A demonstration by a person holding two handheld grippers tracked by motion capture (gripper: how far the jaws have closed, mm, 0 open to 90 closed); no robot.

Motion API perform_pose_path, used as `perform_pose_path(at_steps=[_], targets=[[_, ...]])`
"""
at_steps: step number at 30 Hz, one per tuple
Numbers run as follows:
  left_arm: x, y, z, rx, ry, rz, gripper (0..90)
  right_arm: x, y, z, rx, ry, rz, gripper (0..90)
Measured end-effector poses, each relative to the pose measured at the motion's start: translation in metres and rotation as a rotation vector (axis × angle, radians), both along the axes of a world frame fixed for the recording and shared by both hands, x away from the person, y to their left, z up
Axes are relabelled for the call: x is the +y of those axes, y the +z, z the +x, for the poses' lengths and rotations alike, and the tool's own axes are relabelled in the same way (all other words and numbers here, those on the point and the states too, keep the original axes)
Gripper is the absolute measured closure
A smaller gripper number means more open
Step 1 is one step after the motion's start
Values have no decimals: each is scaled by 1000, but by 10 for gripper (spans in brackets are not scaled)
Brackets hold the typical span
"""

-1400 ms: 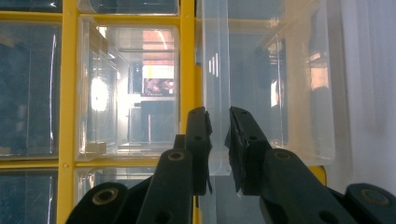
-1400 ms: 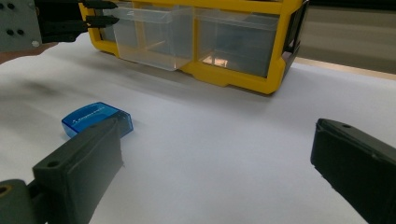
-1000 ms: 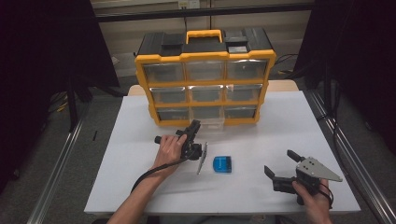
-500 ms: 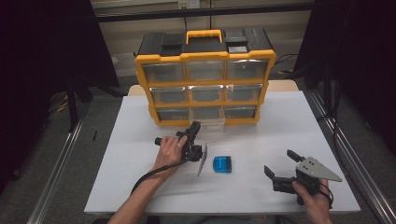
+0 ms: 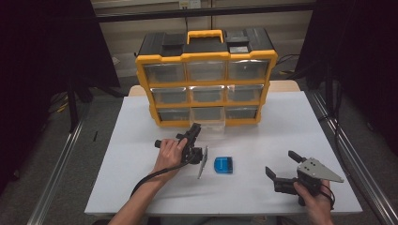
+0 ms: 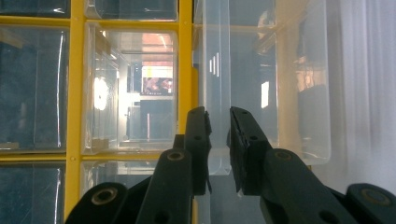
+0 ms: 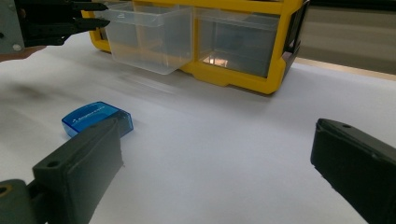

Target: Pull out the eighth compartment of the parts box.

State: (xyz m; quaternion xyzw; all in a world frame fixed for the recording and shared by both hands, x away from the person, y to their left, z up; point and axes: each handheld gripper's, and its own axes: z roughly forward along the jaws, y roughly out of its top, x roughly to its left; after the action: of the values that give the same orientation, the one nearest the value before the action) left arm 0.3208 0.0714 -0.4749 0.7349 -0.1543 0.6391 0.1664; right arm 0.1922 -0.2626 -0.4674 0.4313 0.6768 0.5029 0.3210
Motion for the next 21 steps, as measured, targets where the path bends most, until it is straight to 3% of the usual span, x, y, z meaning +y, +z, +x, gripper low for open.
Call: perform_pose_path(at_steps=[12,21], targets=[[0,1,-4,17,-4,-8,785,0,0,0,4,0,2,19],[1,1,-9,8,-17,-19,784,0,0,0,0,5,-2,18]])
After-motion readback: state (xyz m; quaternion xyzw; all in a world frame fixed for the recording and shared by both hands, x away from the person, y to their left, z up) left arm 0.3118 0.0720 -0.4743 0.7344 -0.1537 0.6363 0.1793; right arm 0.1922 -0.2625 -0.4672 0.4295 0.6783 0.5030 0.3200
